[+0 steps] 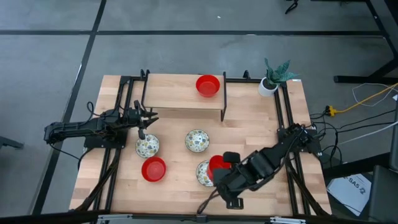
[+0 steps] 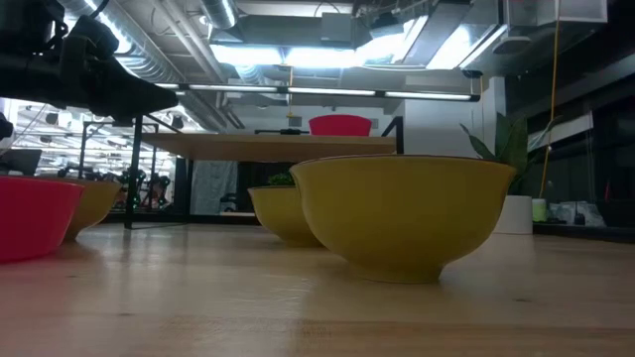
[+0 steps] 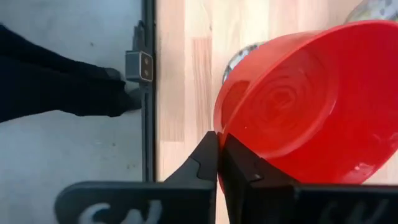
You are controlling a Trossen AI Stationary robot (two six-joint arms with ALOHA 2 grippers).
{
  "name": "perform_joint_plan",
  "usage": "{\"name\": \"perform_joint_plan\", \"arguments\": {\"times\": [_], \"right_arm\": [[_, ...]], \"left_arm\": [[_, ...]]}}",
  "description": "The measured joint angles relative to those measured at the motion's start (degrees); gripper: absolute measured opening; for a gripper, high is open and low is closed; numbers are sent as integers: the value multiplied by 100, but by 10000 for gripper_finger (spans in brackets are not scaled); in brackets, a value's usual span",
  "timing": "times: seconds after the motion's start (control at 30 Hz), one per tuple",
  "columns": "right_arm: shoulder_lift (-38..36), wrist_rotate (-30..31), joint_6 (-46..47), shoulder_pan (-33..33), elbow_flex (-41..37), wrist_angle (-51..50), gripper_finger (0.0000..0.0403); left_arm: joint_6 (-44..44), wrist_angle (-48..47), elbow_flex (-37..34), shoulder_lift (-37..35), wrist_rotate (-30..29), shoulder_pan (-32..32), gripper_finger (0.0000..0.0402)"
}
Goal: Pick & Place Mini bowls
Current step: Stack the right red bowl on the red bowl on the shelf
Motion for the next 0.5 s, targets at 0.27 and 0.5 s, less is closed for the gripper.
{"name": "perform_joint_plan", "arguments": {"times": [0.27,0.5], "right_arm": [[0,-226,-1112,-413,0,220,7],[0,-258,-1692,-693,0,474,7]], "left_arm": [[0,0,0,1,0,-1,98],[0,-2,0,1,0,-1,98]]}}
